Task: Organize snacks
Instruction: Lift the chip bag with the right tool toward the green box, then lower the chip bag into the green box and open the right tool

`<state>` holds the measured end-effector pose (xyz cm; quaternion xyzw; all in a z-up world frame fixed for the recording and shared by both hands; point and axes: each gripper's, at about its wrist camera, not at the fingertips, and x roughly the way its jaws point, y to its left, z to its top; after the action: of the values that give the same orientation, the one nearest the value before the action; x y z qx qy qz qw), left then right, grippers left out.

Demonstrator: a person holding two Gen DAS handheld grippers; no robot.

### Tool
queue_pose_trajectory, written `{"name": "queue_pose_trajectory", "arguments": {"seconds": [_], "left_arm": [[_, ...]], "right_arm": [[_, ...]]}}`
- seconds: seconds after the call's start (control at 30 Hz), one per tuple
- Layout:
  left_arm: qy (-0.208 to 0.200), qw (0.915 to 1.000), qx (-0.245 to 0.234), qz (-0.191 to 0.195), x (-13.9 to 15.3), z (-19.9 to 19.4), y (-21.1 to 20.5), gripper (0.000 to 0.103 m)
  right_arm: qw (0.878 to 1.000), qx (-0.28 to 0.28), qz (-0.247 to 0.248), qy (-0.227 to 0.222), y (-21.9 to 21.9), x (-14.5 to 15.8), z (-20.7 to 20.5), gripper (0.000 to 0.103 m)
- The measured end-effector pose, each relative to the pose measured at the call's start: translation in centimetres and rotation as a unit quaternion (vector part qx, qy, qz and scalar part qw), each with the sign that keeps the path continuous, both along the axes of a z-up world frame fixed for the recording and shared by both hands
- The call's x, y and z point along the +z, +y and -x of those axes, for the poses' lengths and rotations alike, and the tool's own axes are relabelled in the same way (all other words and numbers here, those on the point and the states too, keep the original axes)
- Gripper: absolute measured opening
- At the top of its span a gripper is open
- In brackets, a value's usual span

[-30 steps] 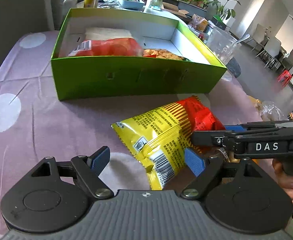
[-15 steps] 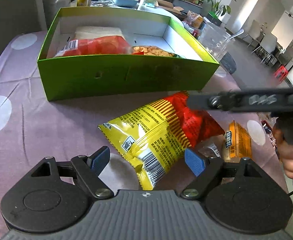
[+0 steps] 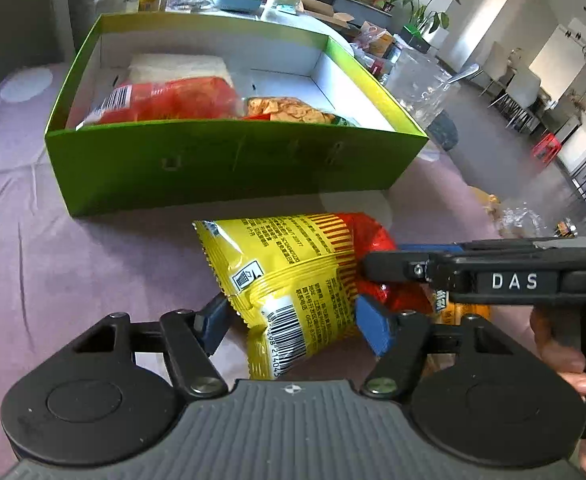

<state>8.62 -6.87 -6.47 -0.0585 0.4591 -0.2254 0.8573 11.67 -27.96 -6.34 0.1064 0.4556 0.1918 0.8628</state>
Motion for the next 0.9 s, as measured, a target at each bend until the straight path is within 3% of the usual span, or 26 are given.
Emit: {"name": "queue_pose_trajectory", "arguments": {"seconds": [0.33, 0.9], "left_arm": [[-0.045, 0.9979, -0.013, -0.045, 1.3, 1.1, -1.3, 0.063], [-0.127, 0.9911, -0.017, -0.037, 6.9, 2.2, -1.7, 0.062]], "right_arm": [[1.0, -0.005, -0.023, 0.008, 0.3, 0.0, 0.6, 0.076], [0.996, -0.014, -0.058, -0.066, -0.9, 4.8, 2.2, 0.076]]}}
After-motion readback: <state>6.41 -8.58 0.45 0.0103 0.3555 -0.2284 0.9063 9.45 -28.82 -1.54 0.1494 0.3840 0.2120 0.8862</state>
